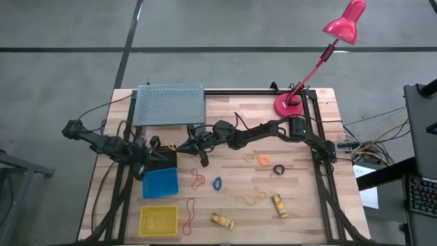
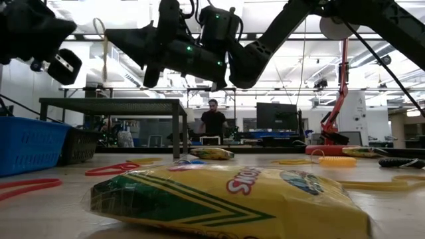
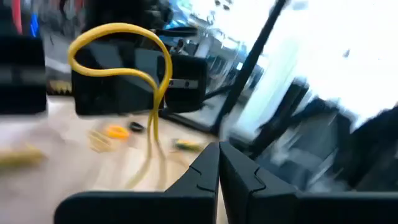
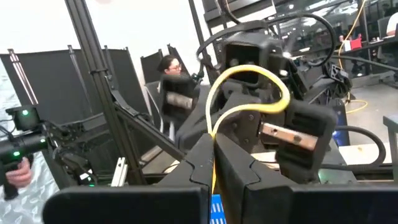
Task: Pick & Place Office Desk Supplies
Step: Put the yellow rubber band in the black bin
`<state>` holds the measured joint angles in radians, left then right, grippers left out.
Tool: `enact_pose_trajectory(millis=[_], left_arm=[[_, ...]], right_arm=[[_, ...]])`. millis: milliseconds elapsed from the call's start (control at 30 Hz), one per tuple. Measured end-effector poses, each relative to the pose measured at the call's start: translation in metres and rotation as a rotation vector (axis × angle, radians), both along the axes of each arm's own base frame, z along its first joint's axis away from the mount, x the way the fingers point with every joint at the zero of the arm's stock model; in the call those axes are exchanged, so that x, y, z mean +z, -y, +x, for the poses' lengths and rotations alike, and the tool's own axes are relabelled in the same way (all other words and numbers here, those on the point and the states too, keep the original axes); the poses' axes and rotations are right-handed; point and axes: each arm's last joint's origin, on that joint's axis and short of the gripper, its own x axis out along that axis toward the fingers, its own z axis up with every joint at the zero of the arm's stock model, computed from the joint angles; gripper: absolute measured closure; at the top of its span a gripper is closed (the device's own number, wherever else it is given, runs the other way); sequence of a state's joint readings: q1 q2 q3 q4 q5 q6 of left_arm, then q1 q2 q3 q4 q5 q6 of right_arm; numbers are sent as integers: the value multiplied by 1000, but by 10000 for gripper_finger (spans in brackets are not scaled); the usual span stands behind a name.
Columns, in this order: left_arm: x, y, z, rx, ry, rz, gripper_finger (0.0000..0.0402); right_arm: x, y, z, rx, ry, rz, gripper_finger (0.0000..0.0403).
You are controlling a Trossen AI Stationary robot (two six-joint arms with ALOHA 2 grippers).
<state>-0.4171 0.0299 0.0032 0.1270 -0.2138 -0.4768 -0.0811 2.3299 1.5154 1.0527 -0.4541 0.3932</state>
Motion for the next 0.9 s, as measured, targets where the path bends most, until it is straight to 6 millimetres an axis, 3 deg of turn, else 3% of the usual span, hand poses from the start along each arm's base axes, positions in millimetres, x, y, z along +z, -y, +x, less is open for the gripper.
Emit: enact_pose_trajectory(millis=[67, 133, 533, 700, 900], left_arm=[[1, 0, 0, -14, -26, -166, 387], [1, -1, 0, 19, -36, -225, 387], [-8, -6, 2, 206, -99, -173, 383], [-8, -7, 3, 243, -106, -315, 354], [-8, -7, 3, 248, -107, -350, 299]], right_arm=[[0, 0, 0, 0, -1, 0, 394], [0, 0, 0, -1, -2, 0, 394], [0, 3, 0, -14, -2, 2, 394], [0, 3, 0, -14, -2, 2, 394], [0, 3, 0, -15, -3, 3, 394]])
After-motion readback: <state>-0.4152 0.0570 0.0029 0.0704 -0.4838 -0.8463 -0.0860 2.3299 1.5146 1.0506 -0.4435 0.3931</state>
